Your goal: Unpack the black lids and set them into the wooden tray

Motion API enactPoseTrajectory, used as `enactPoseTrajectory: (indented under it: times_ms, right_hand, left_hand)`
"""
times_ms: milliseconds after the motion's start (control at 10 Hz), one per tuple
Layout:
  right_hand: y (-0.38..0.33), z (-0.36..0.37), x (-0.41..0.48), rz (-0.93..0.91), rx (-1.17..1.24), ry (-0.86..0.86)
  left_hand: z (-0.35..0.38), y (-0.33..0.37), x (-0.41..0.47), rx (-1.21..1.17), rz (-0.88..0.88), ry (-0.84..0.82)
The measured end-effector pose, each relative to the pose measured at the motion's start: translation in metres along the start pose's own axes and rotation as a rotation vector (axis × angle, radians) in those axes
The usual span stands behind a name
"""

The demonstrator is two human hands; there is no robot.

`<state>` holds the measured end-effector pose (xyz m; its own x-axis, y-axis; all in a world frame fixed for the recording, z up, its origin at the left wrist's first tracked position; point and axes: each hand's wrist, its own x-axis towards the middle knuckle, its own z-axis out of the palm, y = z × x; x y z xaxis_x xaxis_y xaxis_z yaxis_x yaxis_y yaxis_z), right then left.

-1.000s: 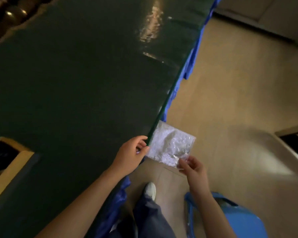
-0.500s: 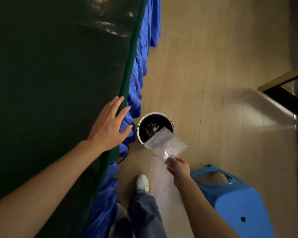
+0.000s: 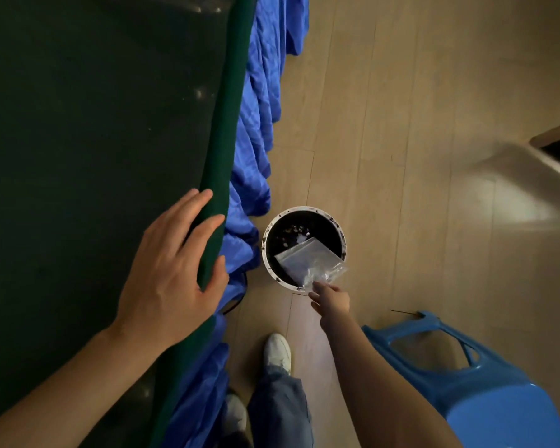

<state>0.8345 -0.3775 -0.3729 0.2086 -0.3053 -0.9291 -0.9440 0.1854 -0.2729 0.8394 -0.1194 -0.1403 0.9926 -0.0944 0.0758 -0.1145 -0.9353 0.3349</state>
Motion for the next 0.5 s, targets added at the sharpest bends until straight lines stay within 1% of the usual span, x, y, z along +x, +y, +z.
enactPoseTrajectory:
  times_ms: [100,200,300,400,500]
  right_hand:
    - [0.002,0.004,0.009,0.043,-0.029,0.016]
    - [-0.002,0.006,0.006,0.010,-0.037,0.004]
    - [-0.015,0.004,-0.016,-0.092,-0.074,-0.044]
    - [-0.032,-0.002,-0.047,-0.274,-0.131,-0.051]
    - [-0.045,-0.010,-0.083,-0.458,-0.235,-0.050]
  left_hand:
    - [0.001,0.000,-0.001,-0.001,0.001,0.020]
    - [0.001,0.000,0.000,-0.003,0.007,0.020]
    - [0.000,0.000,-0.001,-0.010,0.005,0.021]
    - [0.001,-0.001,-0.002,-0.019,0.013,0.048]
    - [-0.004,0.000,-0.001,-0.042,-0.010,0.034]
